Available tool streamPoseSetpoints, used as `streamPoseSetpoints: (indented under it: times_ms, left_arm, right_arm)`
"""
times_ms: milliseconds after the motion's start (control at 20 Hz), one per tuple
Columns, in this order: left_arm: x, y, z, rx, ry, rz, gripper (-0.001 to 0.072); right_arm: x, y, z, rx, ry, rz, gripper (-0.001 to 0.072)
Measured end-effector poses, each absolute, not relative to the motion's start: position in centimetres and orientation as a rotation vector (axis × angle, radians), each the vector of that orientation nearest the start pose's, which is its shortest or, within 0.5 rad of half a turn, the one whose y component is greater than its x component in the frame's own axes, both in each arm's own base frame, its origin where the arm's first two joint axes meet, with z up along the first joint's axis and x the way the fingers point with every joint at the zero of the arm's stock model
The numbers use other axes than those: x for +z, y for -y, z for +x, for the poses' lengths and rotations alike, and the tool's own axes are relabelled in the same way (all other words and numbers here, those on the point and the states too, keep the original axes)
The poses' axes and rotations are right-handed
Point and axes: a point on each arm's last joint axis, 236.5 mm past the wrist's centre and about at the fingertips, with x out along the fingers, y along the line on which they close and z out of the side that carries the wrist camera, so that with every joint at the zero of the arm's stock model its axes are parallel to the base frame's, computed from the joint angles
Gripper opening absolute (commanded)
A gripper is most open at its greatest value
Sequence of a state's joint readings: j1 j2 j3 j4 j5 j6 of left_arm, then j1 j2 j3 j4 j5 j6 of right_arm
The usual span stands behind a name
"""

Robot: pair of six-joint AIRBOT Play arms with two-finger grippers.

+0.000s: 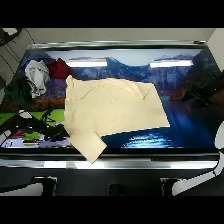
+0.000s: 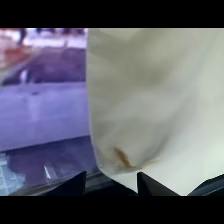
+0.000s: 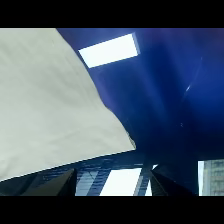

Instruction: Fold the shirts.

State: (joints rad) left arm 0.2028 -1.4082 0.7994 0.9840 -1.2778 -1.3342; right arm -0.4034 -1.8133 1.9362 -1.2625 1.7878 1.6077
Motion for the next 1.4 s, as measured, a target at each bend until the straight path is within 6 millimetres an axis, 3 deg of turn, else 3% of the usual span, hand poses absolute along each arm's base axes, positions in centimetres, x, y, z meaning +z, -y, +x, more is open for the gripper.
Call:
streamPoseSetpoints:
  times_ms: [100, 200, 250, 300, 450, 800, 850, 1100, 1150, 1250, 1400]
  left_arm:
    - [-10.1, 8.0, 27.1, -0.28, -1.662, -0.664, 0.0233]
    - [-10.5, 7.9, 27.8, -0.258, -1.627, -0.67, 0.0232]
    - [-10.6, 7.8, 28.4, -0.243, -1.602, -0.671, 0.0166]
    - [-10.8, 7.6, 28.8, -0.23, -1.581, -0.665, 0.0026]
    - [-11.1, 7.3, 29.3, -0.211, -1.558, -0.656, 0.0023]
    - [-11.3, 7.1, 29.7, -0.204, -1.54, -0.647, 0.0023]
    - [-11.3, 7.1, 29.7, -0.205, -1.54, -0.645, 0.0023]
    - [-11.3, 7.0, 29.6, -0.218, -1.539, -0.627, 0.0023]
    - [-11.3, 7.0, 29.6, -0.22, -1.538, -0.624, 0.0023]
    - [-11.3, 7.0, 29.6, -0.221, -1.538, -0.623, 0.0023]
    - [-11.2, 6.6, 29.7, -0.221, -1.537, -0.616, 0.0022]
  right_arm:
    - [2.8, 10.6, 41.4, -0.066, -1.58, 0.542, 0.0539]
    - [2.7, 10.7, 41.4, -0.062, -1.578, 0.535, 0.0541]
    - [2.6, 10.6, 41.5, -0.053, -1.578, 0.533, 0.0541]
    - [2.5, 10.4, 41.5, -0.04, -1.58, 0.536, 0.0541]
    - [0.7, 9.6, 40.5, -0.013, -1.631, 0.558, 0.0539]
    - [-6.9, 4.8, 37.3, 0.082, -1.783, 0.55, 0.0532]
    - [-7.8, 4.4, 37.1, 0.082, -1.786, 0.544, 0.0494]
    - [-10.1, 2.8, 35.1, 0.098, -1.849, 0.552, 0.0493]
    - [-10.4, 2.7, 35.1, 0.098, -1.847, 0.556, 0.0406]
    - [-10.9, 2.3, 35.6, 0.1, -1.823, 0.574, 0.0036]
    - [-10.9, 2.3, 37.1, 0.081, -1.761, 0.589, 0.0037]
